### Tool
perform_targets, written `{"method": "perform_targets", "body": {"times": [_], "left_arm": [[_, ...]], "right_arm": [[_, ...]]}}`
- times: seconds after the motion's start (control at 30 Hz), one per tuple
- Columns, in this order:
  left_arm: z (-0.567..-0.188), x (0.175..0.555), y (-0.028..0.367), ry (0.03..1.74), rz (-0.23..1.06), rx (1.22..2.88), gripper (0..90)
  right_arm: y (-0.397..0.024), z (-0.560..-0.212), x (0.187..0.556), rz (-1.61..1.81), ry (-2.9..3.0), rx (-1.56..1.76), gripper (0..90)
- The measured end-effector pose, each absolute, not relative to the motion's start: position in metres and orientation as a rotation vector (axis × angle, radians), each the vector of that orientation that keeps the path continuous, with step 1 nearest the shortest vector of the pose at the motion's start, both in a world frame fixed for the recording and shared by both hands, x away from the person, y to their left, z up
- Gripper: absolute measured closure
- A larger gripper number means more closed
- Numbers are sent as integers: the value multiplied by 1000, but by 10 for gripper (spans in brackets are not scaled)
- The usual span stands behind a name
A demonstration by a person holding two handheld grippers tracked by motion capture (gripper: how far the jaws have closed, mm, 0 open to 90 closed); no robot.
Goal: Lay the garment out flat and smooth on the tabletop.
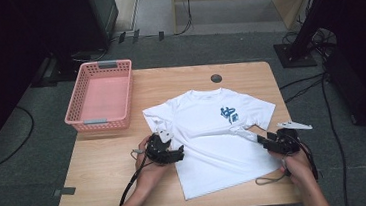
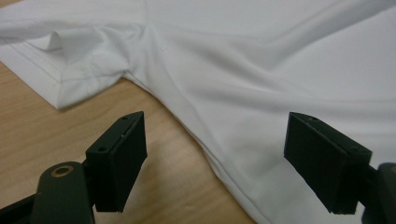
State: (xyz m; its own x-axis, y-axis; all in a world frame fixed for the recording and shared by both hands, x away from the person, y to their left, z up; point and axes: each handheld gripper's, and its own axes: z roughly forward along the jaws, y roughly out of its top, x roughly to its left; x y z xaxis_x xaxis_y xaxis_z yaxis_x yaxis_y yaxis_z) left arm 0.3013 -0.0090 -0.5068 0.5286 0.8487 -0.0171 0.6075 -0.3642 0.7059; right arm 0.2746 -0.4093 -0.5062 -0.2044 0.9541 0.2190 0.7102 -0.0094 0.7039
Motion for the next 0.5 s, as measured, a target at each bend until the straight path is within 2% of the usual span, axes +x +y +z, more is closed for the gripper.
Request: {"method": "perform_targets", "body": {"times": [0.3,0.5], "left_arm": [[-515,270,-16,1142,463,2135,212],[-517,261,-11,1125,485,2124,211]], "right_arm": [[-413,-510,251,1028,1923,1722,468],[-413,-517,241,969,1926,1709,395]]}}
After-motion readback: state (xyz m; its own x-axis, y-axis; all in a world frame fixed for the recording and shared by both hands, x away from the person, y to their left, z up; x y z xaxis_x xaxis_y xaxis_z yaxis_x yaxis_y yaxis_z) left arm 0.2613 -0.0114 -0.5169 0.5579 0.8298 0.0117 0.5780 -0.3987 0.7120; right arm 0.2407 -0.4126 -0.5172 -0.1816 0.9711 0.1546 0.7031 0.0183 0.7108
